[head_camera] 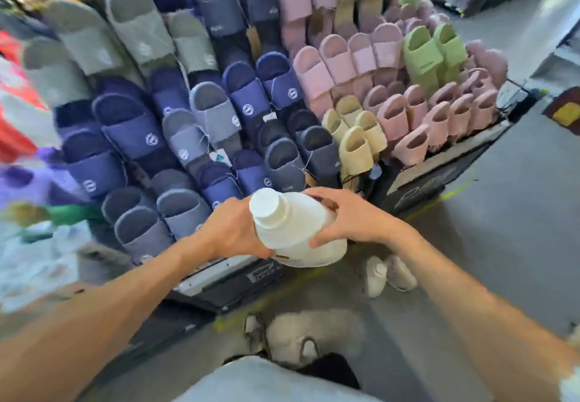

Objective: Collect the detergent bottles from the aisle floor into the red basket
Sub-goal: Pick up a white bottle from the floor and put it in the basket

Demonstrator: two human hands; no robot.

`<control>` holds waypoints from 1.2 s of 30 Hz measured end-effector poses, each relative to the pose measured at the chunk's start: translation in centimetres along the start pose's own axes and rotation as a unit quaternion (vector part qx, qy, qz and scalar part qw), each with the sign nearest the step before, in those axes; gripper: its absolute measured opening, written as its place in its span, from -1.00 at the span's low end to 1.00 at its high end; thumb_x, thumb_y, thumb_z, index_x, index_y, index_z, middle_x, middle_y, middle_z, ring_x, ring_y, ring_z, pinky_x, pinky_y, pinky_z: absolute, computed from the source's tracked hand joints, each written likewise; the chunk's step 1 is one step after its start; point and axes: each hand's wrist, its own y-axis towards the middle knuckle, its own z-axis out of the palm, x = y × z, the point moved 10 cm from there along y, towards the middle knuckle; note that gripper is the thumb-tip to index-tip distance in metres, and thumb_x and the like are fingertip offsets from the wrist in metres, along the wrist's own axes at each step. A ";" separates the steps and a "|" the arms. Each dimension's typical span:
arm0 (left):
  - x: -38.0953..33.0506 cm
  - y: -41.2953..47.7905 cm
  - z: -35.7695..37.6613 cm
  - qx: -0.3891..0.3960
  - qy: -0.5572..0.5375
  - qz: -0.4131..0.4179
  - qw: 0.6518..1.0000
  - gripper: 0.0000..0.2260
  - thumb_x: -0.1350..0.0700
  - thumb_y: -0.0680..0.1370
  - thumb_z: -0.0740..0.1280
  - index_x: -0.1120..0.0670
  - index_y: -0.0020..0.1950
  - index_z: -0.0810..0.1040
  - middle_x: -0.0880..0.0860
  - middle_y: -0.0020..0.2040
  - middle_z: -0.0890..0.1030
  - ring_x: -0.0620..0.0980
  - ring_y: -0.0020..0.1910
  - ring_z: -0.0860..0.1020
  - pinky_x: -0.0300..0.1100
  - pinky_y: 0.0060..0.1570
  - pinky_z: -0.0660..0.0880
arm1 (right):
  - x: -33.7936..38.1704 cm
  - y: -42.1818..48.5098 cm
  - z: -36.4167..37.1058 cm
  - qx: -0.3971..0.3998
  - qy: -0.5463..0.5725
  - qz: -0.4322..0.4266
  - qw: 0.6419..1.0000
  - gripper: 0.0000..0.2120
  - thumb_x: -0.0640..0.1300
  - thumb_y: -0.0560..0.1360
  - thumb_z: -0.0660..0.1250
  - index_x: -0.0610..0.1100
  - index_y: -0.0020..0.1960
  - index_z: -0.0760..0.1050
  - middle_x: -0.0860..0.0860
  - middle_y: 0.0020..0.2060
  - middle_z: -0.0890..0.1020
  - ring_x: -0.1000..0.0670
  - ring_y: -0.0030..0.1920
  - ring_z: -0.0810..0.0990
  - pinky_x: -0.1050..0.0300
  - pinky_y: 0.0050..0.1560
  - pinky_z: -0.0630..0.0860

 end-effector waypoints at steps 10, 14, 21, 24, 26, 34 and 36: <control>14.9 -23.9 -4.9 -0.112 -0.083 -0.211 0.967 -0.22 -0.42 0.12 0.46 -0.18 0.29 0.49 -0.10 0.14 0.64 0.03 0.11 0.60 -0.01 0.10 0.55 | 20.7 5.7 17.8 0.180 -0.150 -0.177 0.956 -0.15 0.23 0.23 0.63 0.30 0.41 0.30 0.31 0.27 0.52 0.11 0.26 0.53 -0.09 0.30 0.51; 21.3 -36.6 -4.6 -0.143 -0.100 -0.308 0.935 -0.23 -0.42 0.10 0.50 -0.17 0.23 0.49 -0.09 0.08 0.63 0.01 0.08 0.60 -0.03 0.07 0.56 | 29.0 6.0 29.3 0.236 -0.214 -0.234 0.919 -0.06 0.25 0.21 0.64 0.22 0.47 0.25 0.22 0.29 0.53 0.07 0.25 0.53 -0.02 0.31 0.48; 27.3 -56.9 -7.3 -0.129 -0.043 -0.401 0.906 -0.28 -0.42 0.20 0.47 -0.09 0.25 0.50 -0.06 0.02 0.64 0.07 0.01 0.61 -0.03 -0.01 0.53 | 42.4 3.6 46.8 0.323 -0.200 -0.304 0.874 -0.22 0.14 0.27 0.68 0.29 0.35 0.32 0.34 0.18 0.50 0.16 0.20 0.51 0.11 0.24 0.45; 29.4 -65.0 -8.8 -0.155 -0.046 -0.452 0.877 -0.33 -0.39 0.18 0.46 -0.10 0.19 0.52 -0.08 -0.04 0.62 0.08 -0.03 0.60 -0.03 -0.03 0.54 | 48.2 2.7 53.9 0.372 -0.176 -0.335 0.847 -0.26 0.06 0.27 0.69 0.26 0.34 0.42 0.29 0.18 0.58 0.18 0.21 0.55 0.04 0.27 0.51; 30.7 -69.8 -9.5 -0.173 -0.042 -0.480 0.859 -0.31 -0.36 0.18 0.49 -0.09 0.22 0.50 -0.12 -0.06 0.57 0.08 -0.04 0.59 -0.07 -0.06 0.49 | 51.7 2.1 58.5 0.403 -0.170 -0.361 0.824 -0.26 0.04 0.27 0.70 0.24 0.36 0.44 0.25 0.20 0.59 0.16 0.23 0.56 -0.01 0.30 0.53; 37.0 -88.3 -8.6 -0.213 -0.048 -0.602 0.768 -0.31 -0.39 0.16 0.47 -0.18 0.22 0.48 -0.23 -0.09 0.48 -0.05 -0.09 0.49 -0.14 -0.08 0.41 | 64.0 -0.4 77.0 0.496 -0.170 -0.454 0.721 -0.23 0.05 0.23 0.71 0.12 0.37 0.48 0.20 0.17 0.62 0.16 0.19 0.60 -0.04 0.24 0.59; 38.1 -92.5 -8.2 -0.232 -0.064 -0.624 0.743 -0.33 -0.37 0.16 0.48 -0.19 0.20 0.50 -0.24 -0.09 0.49 -0.07 -0.09 0.49 -0.19 -0.11 0.35 | 66.7 -1.4 81.3 0.516 -0.176 -0.475 0.691 -0.29 0.03 0.24 0.71 0.14 0.32 0.51 0.21 0.13 0.63 0.18 0.16 0.60 -0.03 0.22 0.60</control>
